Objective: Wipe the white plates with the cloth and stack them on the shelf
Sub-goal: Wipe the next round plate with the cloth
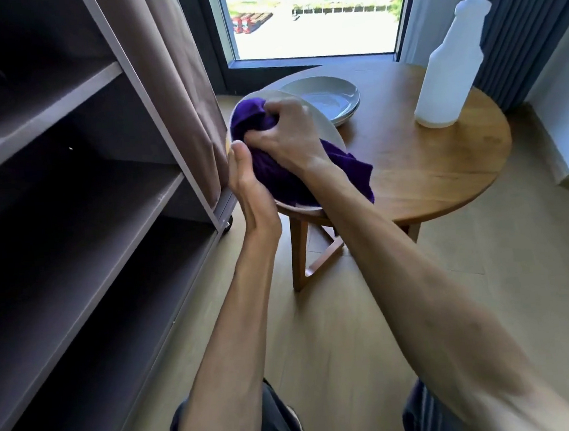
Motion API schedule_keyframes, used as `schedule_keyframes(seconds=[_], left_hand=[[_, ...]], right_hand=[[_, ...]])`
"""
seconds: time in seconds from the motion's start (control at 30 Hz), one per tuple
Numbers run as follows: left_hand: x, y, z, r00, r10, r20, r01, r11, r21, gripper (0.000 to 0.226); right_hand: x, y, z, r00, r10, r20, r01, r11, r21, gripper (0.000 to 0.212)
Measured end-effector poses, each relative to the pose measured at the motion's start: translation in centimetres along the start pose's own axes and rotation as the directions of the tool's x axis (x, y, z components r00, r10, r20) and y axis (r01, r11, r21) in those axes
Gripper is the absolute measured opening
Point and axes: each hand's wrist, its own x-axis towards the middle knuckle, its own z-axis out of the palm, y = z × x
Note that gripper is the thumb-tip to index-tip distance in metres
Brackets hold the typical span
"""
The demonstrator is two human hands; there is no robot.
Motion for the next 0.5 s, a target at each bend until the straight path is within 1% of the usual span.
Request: schedule_keyframes(seconds=[0.07, 0.13, 0.2, 0.3, 0.33, 0.4, 0.43, 0.47, 0.5], left_hand=[[-0.2, 0.0, 0.4, 0.999, 0.042, -0.002, -0.042, 0.999, 0.03, 0.062], [-0.3, 0.0, 0.6, 0.997, 0.071, -0.026, -0.069, 0.996, 0.053, 0.061], [-0.2, 0.1, 0.6, 0.994, 0.104, -0.044, -0.101, 0.993, 0.061, 0.063], [0.0, 0.4, 0.8, 0.982, 0.177, -0.059, -0.173, 0.982, 0.071, 0.056], [0.0, 0.4, 0.9, 0.979, 0.19, -0.073, -0.186, 0.981, 0.056, 0.056], [-0.2, 0.4, 1.4, 0.975, 0.197, -0.099, -0.194, 0.98, 0.037, 0.056], [-0.3, 0.3, 1.5, 0.974, 0.197, -0.111, -0.195, 0.98, 0.03, 0.055], [-0.2, 0.1, 1.6, 0.973, 0.192, -0.13, -0.192, 0.981, 0.016, 0.055], [-0.1, 0.2, 1.7, 0.971, 0.184, -0.152, -0.186, 0.983, 0.006, 0.056]], right_hand=[[1.5, 0.6, 0.1, 0.99, 0.041, -0.135, -0.045, 0.999, -0.028, 0.026], [2.8, 1.7, -0.6, 0.976, 0.093, -0.199, -0.114, 0.989, -0.097, 0.033], [3.5, 3.0, -1.9, 0.964, 0.114, -0.239, -0.158, 0.972, -0.175, 0.037], [2.3, 5.0, -3.1, 0.96, 0.113, -0.255, -0.203, 0.909, -0.364, 0.032], [1.6, 5.5, -3.2, 0.962, 0.131, -0.239, -0.226, 0.875, -0.428, 0.031], [0.5, 5.8, -3.6, 0.955, 0.24, -0.172, -0.295, 0.814, -0.5, 0.031], [0.2, 5.6, -4.0, 0.947, 0.303, -0.106, -0.313, 0.796, -0.518, 0.031], [0.2, 5.2, -4.5, 0.935, 0.355, -0.005, -0.304, 0.792, -0.529, 0.031], [0.2, 4.8, -5.2, 0.918, 0.373, 0.135, -0.252, 0.81, -0.529, 0.03]])
